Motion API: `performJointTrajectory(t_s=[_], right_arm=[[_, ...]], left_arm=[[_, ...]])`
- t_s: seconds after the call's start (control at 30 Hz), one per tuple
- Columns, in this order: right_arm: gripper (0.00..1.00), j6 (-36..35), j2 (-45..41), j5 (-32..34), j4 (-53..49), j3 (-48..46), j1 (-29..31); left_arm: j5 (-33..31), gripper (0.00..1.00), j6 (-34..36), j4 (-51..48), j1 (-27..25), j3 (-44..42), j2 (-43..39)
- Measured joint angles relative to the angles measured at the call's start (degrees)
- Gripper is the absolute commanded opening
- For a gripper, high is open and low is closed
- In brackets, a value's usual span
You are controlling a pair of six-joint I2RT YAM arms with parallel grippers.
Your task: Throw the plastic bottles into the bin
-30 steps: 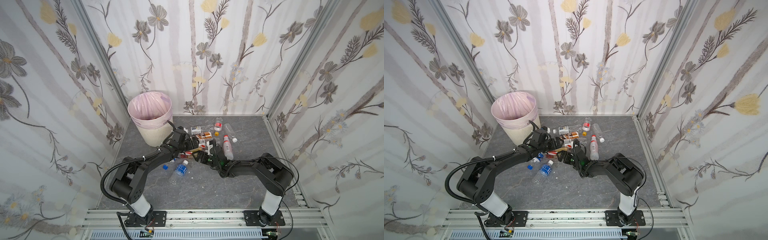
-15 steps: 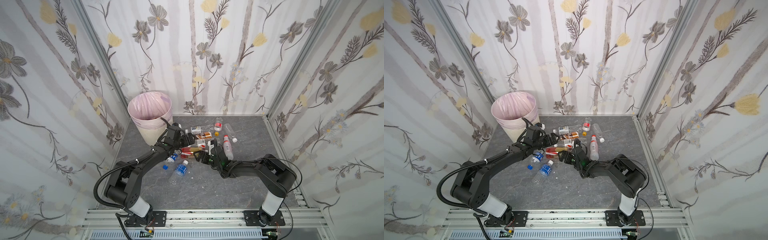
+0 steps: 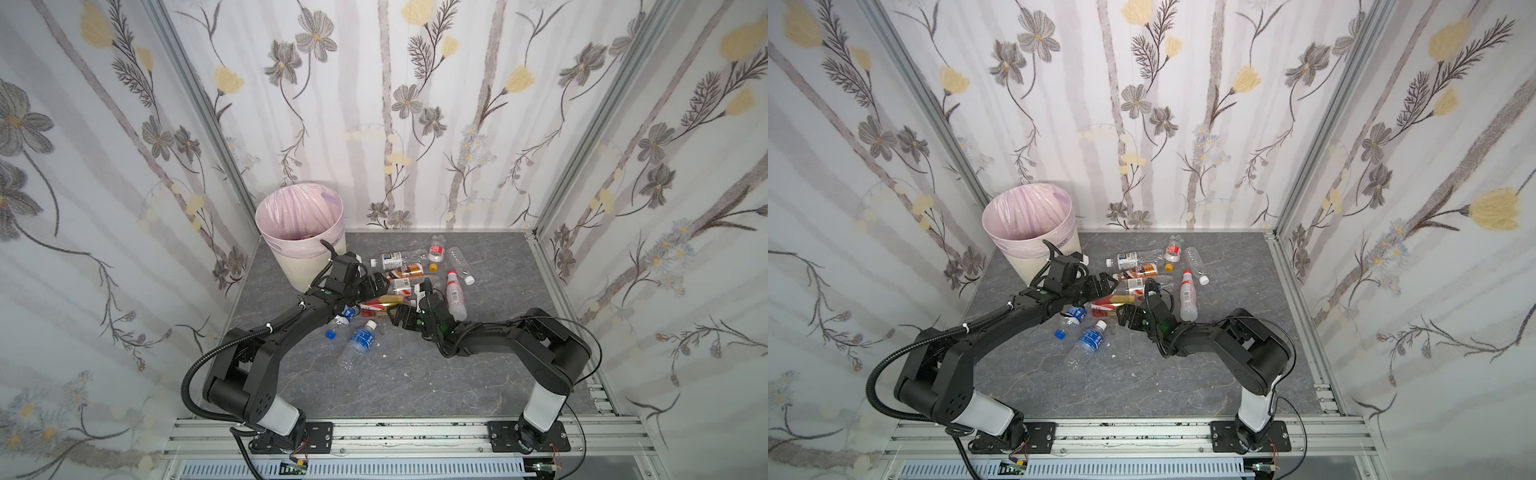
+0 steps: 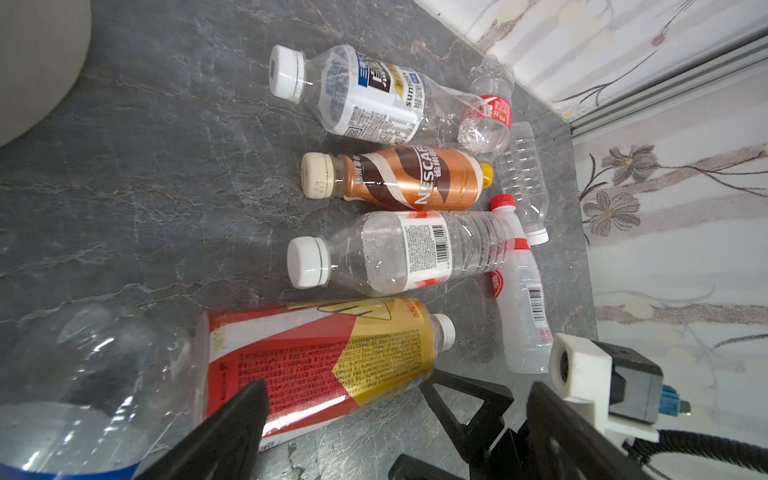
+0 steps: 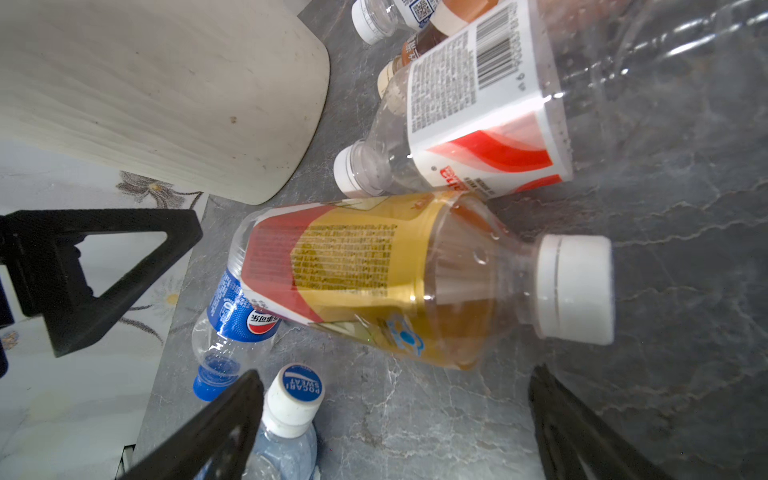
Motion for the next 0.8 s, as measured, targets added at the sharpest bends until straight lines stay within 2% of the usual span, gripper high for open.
performJointTrajectory(t_s=[0.3,0.8], right_arm=[[0.96,2.9,1.9,-1.3,1.2,1.0,-0.9],[0.92,6.5,3.5,-1.7,3.4,1.9,-1.6]], left_arm=[[1.6,1.00,0.2,-0.8,-0.1,3.1,5.5],[1.3,1.00,1.7,-0.4,-0.8,5.0,8.6]])
